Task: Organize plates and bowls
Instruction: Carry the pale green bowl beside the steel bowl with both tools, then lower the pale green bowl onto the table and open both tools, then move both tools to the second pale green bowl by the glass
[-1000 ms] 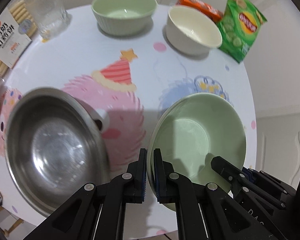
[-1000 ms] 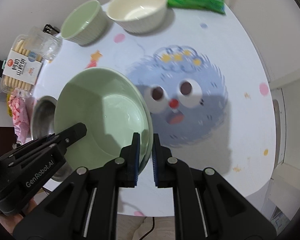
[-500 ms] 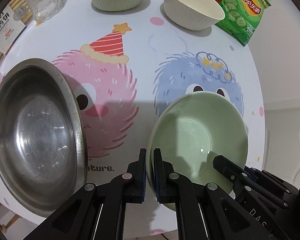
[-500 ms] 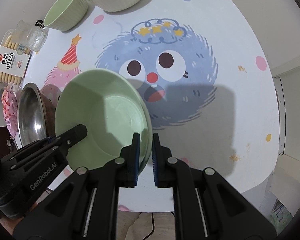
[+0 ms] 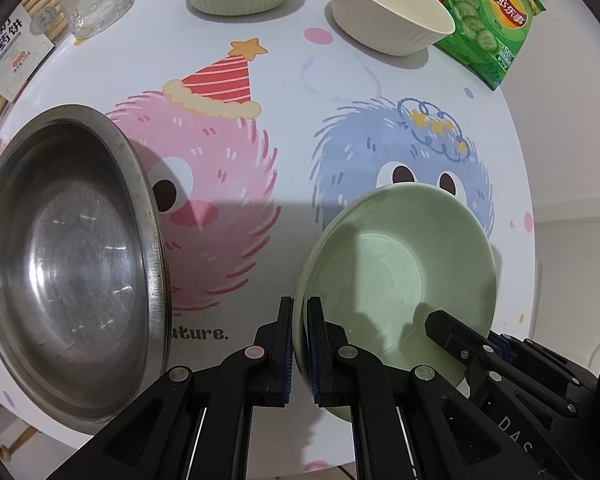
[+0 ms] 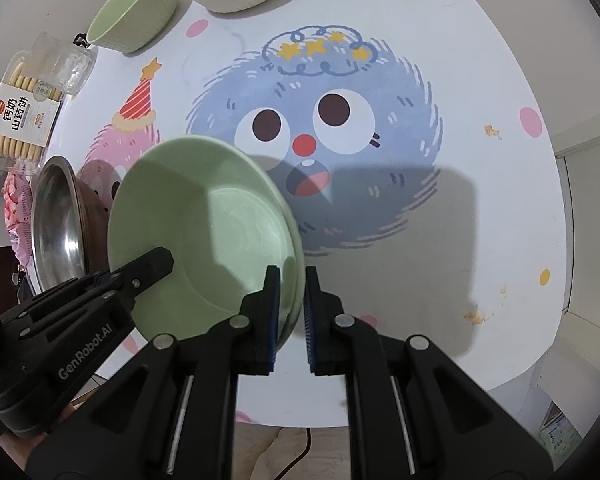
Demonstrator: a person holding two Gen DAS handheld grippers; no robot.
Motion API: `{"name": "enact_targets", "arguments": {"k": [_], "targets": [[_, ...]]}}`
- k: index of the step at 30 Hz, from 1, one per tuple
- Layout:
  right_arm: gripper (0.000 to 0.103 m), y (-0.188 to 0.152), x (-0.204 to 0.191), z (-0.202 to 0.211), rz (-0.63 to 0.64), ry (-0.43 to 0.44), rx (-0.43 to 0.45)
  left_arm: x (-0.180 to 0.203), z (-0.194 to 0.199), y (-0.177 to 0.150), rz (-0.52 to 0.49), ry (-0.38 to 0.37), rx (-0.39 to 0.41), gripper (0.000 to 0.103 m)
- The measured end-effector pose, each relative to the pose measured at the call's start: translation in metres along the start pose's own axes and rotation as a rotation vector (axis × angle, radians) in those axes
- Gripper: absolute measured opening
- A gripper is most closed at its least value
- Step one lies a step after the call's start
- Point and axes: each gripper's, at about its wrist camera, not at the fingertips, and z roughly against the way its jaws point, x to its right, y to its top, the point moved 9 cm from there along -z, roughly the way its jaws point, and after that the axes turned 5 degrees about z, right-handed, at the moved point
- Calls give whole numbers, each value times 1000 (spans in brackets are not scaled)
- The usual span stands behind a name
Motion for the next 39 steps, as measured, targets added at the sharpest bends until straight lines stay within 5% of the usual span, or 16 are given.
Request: {"name": "enact_targets", "arguments": {"k": [12,18,23,33,39], "targets": [[14,2,2,9,-5,1,25,-12,6,0,7,13,7,11],[30,6,6,17,-18,-6,47,-14,16,5,19,-7,27,26],[39,10,8,24,-40,0,65,-7,29,16,12,-40,65,62],[70,40,16,60,-59,-21,160,-4,66,49,30,-79,156,86],[72,67,7,80,-26,-29,204,-5,83,74,6,-45,209,96]]}}
